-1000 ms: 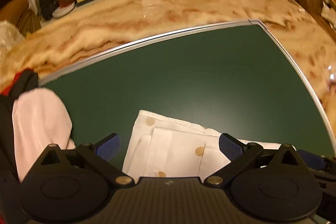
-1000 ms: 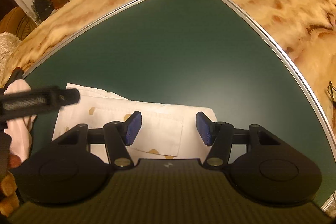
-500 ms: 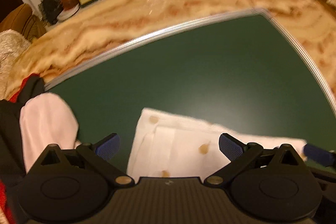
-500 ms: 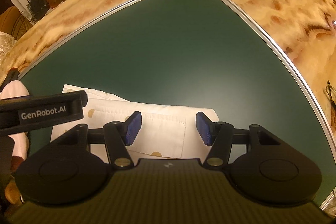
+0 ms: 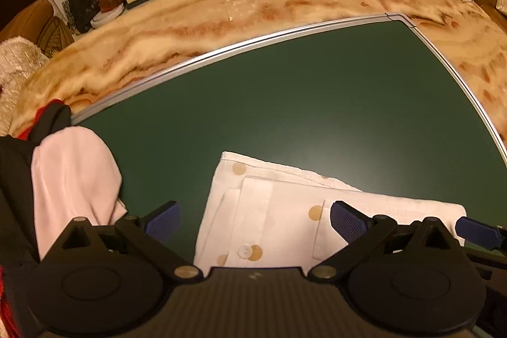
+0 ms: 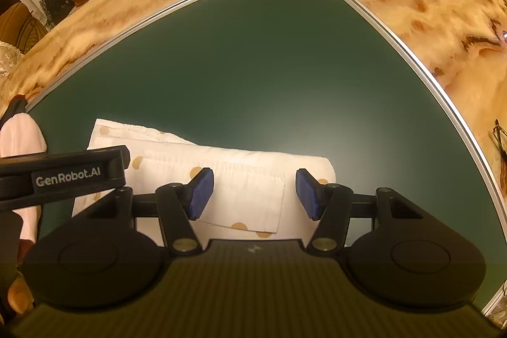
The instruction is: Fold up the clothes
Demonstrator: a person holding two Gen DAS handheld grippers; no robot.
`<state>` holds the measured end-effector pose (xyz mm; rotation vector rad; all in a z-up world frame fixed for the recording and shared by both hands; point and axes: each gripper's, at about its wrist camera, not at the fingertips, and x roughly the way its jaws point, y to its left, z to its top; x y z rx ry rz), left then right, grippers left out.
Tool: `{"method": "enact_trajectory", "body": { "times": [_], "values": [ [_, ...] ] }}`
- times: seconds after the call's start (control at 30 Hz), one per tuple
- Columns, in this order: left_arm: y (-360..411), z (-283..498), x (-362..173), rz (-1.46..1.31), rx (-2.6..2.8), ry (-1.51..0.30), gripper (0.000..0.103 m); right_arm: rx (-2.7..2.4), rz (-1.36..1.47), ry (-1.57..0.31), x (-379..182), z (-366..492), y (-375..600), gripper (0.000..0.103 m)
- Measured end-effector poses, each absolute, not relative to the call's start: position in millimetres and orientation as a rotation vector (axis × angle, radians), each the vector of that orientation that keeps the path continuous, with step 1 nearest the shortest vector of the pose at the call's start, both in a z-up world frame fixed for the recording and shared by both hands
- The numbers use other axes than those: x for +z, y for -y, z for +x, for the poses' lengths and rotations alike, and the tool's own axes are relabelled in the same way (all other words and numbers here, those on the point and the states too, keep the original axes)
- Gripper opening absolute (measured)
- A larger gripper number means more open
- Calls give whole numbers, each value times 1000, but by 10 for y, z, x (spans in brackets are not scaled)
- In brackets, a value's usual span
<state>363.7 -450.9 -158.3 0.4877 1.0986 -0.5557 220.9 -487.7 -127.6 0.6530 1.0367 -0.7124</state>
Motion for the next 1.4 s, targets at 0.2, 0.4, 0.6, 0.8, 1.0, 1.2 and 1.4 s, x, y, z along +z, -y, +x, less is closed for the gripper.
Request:
{"method": "enact_trajectory", "body": {
  "times": [0.2, 0.4, 0.6, 0.8, 1.0, 1.2, 1.4],
  "values": [
    [4481, 3559, -1535, 510, -558, -1070, 103, -707, 648, -1051, -1285, 2209, 4831, 65],
    [4419, 3536, -1527, 516, -545, -1068, 103, -707, 642, -1063, -1296, 2205, 4785, 65],
    [4359, 3513, -1546, 518, -547, -1073, 103, -716, 637, -1071, -1319, 2193, 4753, 65],
    [4301, 3473, -1561, 516, -549, -1071, 103, -714, 636, -1082, -1336, 2170, 4721, 65],
    [4212, 3402, -1553, 512, -543, -1062, 103, -707, 632, -1092, -1344, 2141, 4667, 65],
    [4122, 3322, -1579, 518, -535, -1059, 103, -697, 638, -1108, -1371, 2107, 4603, 65],
    [4017, 3253, -1593, 507, -526, -1062, 103, -691, 638, -1121, -1383, 2074, 4541, 65]
  ]
}}
